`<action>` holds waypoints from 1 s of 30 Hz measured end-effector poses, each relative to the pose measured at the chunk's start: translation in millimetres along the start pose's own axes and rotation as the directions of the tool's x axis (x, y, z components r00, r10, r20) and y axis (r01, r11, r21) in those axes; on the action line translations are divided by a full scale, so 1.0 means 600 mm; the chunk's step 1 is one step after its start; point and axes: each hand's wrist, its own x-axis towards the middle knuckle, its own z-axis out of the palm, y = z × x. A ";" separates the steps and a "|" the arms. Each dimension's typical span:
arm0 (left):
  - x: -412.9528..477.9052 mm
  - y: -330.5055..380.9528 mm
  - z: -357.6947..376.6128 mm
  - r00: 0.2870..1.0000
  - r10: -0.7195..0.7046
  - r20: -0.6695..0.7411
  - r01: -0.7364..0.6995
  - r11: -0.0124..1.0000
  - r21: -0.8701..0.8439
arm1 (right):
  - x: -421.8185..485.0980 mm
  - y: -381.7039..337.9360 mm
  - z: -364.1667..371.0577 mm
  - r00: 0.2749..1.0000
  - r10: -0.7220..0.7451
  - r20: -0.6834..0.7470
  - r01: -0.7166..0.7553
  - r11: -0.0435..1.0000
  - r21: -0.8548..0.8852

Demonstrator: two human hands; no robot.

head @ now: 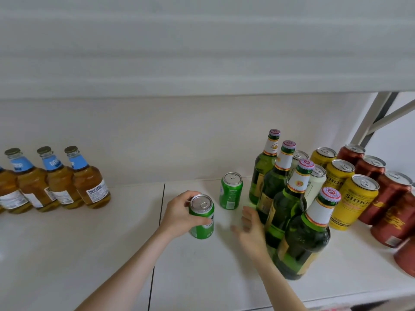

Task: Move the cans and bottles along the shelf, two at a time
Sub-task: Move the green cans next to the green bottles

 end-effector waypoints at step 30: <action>0.036 0.042 0.125 0.991 -0.015 0.136 0.022 0.998 -0.050 | -0.027 0.007 -0.017 0.994 -0.082 -0.079 0.090 0.991 0.103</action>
